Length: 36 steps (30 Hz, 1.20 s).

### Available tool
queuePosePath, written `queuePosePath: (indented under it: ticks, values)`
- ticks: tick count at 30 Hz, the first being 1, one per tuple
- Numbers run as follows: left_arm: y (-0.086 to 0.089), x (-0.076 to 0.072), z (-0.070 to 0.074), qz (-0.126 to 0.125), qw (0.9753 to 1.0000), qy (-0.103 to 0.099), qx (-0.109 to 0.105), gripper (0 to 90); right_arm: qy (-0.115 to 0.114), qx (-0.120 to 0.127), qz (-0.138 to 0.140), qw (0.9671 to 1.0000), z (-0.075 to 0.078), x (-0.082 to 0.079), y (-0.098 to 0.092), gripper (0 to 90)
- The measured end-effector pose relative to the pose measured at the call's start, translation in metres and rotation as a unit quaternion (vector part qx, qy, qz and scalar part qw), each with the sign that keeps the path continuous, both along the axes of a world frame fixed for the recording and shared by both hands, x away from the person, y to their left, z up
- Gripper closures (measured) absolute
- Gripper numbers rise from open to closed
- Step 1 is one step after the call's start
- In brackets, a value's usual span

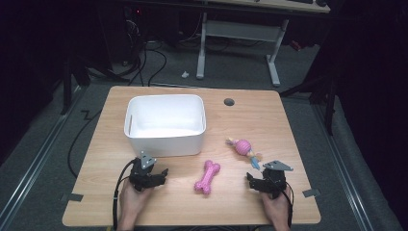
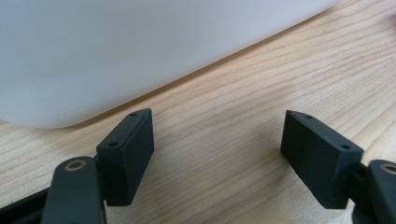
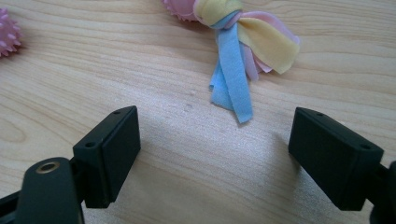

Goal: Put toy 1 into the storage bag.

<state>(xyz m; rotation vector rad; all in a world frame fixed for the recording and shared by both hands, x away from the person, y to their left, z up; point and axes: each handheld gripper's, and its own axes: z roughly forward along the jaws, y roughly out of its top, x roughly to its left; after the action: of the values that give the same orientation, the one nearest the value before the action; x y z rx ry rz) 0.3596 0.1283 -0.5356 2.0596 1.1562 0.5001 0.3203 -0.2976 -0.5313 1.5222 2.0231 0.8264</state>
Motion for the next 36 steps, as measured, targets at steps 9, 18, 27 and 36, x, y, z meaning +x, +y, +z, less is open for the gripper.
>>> queuePosePath:
  ticks: [9,18,27,36]
  values:
    - [0.000,0.002,0.001,-0.011,0.9999,0.006,0.004,22.3,0.000,-0.001,0.004,1.0000,0.000,-0.001,0.001,17.5]
    - [-0.004,0.002,0.005,-0.019,0.9995,0.022,0.007,27.1,-0.001,0.000,0.006,1.0000,0.000,-0.001,0.001,18.2]
    - [-0.009,-0.003,0.008,-0.031,0.9991,0.028,-0.005,27.4,-0.001,-0.001,0.008,1.0000,0.000,-0.001,0.001,18.4]
    - [-0.017,-0.007,0.014,-0.048,0.9982,0.035,-0.006,26.2,-0.001,-0.001,0.008,1.0000,0.000,-0.001,0.002,18.5]
